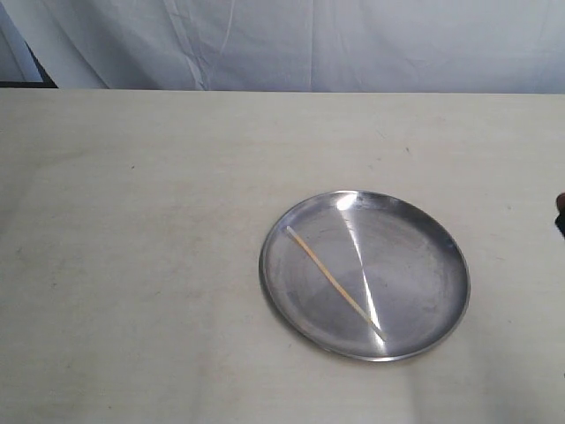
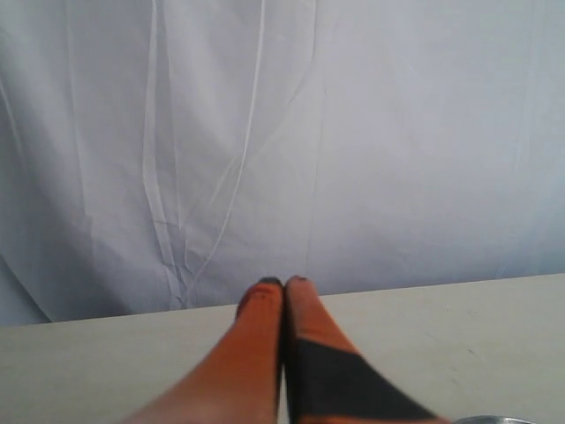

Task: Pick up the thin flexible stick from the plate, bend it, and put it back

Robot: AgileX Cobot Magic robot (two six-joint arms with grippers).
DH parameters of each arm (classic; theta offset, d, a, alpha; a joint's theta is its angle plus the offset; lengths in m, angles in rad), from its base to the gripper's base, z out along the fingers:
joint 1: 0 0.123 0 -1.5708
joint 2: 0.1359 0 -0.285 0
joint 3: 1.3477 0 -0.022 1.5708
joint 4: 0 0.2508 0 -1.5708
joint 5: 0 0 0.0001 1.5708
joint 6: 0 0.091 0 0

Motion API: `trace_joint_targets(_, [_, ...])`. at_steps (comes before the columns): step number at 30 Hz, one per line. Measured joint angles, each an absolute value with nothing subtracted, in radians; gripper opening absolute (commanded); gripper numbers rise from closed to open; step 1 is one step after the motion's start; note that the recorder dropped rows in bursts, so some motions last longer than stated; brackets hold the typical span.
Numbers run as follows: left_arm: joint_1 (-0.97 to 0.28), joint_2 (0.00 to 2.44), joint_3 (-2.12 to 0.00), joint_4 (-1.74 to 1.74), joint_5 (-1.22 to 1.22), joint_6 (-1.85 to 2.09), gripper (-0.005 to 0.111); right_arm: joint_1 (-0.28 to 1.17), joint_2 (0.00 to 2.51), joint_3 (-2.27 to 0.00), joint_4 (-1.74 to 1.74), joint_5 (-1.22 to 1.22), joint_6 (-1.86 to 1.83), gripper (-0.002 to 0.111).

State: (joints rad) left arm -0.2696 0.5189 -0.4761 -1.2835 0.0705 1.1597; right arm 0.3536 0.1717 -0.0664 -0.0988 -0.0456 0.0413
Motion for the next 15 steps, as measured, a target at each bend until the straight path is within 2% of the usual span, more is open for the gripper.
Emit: trace_joint_targets(15, [-0.270, 0.519, -0.476, -1.281, 0.112, 1.160, 0.000, 0.354, 0.172, -0.002, -0.099, -0.093, 0.041, -0.001])
